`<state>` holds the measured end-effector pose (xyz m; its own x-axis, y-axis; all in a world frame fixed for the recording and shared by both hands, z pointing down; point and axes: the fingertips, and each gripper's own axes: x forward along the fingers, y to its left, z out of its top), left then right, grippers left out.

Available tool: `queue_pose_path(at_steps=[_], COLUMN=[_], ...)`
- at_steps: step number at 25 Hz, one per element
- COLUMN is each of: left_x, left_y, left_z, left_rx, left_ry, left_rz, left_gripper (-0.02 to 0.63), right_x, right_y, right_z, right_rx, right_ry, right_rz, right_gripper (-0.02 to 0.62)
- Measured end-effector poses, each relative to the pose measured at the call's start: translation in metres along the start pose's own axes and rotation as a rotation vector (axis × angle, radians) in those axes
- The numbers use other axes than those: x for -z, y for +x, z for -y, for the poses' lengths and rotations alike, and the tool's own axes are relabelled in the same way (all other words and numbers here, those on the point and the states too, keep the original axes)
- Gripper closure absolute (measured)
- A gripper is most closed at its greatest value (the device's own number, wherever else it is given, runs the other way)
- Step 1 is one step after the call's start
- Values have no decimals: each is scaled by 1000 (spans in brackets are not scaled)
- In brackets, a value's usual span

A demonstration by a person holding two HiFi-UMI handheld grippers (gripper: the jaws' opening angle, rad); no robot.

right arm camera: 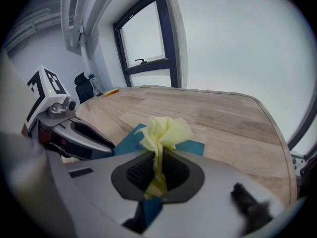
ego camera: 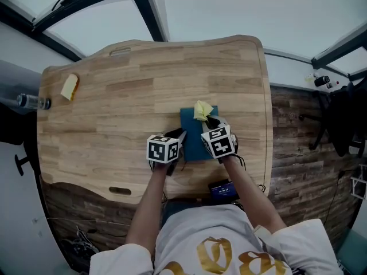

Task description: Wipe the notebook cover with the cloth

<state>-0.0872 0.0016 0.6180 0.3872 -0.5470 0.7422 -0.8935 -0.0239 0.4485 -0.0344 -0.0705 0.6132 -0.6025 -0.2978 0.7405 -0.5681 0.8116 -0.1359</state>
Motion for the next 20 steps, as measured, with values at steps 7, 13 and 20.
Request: queue_pose_path(at_steps=[7, 13, 20], left_x=[0, 0, 0], left_y=[0, -1, 0], left_z=[0, -1, 0], left_rx=[5, 5, 4], left_ry=[-1, 1, 0], left_rz=[-2, -1, -2], left_gripper=[529, 529, 529], right_x=[-6, -11, -10], right_y=[10, 21, 20], right_z=[-21, -42, -48], right_rx=[-50, -118, -158], right_ry=[-54, -105, -148], right_rz=[-25, -56, -73], right_gripper=[558, 558, 558])
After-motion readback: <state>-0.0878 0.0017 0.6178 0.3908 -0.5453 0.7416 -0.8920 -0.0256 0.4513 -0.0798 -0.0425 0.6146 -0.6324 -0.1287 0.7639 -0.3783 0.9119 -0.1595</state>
